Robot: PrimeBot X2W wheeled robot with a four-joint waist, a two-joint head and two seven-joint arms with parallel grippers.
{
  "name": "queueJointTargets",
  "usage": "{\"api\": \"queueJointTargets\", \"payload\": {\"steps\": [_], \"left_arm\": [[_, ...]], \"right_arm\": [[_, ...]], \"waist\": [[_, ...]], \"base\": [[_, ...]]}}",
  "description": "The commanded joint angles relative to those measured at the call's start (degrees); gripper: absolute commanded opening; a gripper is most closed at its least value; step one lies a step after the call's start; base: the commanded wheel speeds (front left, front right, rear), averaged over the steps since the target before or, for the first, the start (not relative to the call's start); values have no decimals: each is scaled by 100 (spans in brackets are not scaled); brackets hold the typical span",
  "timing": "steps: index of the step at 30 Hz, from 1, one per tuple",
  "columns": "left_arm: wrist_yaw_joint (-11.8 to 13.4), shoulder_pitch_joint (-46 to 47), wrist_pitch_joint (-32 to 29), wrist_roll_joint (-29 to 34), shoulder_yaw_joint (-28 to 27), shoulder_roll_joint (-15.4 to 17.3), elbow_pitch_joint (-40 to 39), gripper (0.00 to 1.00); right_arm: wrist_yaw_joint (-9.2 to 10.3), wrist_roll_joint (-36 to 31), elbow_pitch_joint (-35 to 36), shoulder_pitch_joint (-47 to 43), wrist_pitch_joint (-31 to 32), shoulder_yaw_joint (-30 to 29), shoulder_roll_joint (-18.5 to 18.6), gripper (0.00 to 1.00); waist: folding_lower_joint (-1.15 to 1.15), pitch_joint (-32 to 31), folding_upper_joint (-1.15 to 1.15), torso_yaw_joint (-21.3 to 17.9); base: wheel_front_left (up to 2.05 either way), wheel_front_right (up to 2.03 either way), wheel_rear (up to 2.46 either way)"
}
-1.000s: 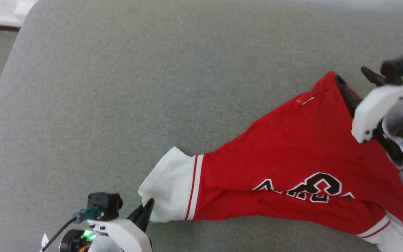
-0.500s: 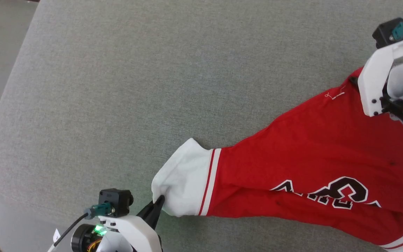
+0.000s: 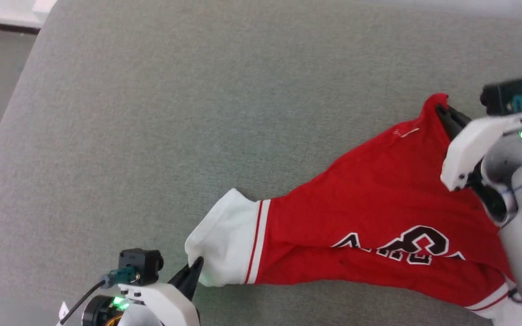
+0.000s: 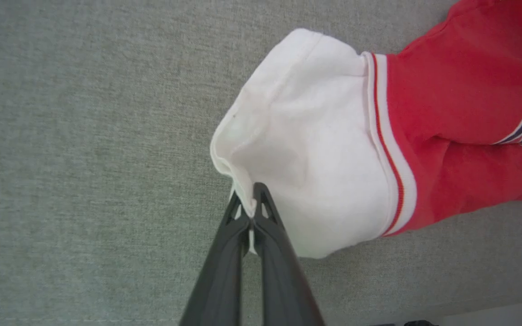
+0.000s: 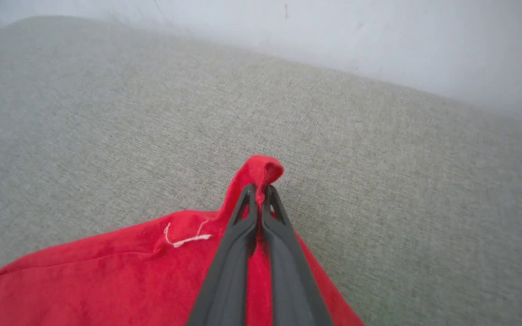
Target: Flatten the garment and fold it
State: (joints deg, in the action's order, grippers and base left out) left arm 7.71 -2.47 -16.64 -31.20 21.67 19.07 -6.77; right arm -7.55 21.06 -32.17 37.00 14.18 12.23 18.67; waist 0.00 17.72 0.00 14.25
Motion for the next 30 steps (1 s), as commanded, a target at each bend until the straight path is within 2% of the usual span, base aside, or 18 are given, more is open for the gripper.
{"api": "queueJointTargets", "payload": {"steps": [1, 6, 9, 13, 19, 22, 23, 26, 30], "left_arm": [[40, -94, 29, 0, -34, 60, -42, 0], [91, -172, 275, 86, -138, 134, -165, 0], [111, -146, 512, 144, -219, 138, -212, 0], [59, -49, 868, 99, -358, 87, -280, 0], [-126, 395, 1416, -141, -637, -86, -432, 0], [-294, 965, 1508, -247, -755, -98, -430, 0], [-294, 965, 1508, -247, -755, -98, -430, 0], [-410, 1773, 1494, -408, -901, -162, -391, 0], [-591, 3066, 1396, -613, -1041, -235, -172, 0]], "right_arm": [[6, 10, 183, -315, -472, -111, -44, 0], [6, 10, 713, -1209, -1423, -473, -204, 0], [6, -1, 1086, -1681, -1636, -786, -336, 0], [6, -95, 1659, -2245, -1627, -1229, -549, 0], [6, -243, 2713, -2947, -1031, -1861, -861, 0], [6, -349, 3296, -2982, -513, -1962, -830, 0], [6, -349, 3296, -2982, -513, -1962, -830, 0], [6, -434, 3762, -2679, 67, -1919, -613, 0], [6, -435, 4074, -1883, 749, -1643, -99, 0]], "waist": [[0, -294, 0, -302], [0, -561, 0, -589], [0, -677, 0, -742], [0, -807, 0, -924], [0, -883, 0, -1064], [0, -807, 0, -1131], [0, -807, 0, -1131], [0, -644, 0, -1228], [0, -317, 0, -1360]], "base": [[0, 0, 0], [0, 0, 0], [0, 0, 0], [0, 0, 0], [0, 0, 0], [0, 0, 0], [0, 0, 0], [0, 0, 0], [0, 0, 0]]}}
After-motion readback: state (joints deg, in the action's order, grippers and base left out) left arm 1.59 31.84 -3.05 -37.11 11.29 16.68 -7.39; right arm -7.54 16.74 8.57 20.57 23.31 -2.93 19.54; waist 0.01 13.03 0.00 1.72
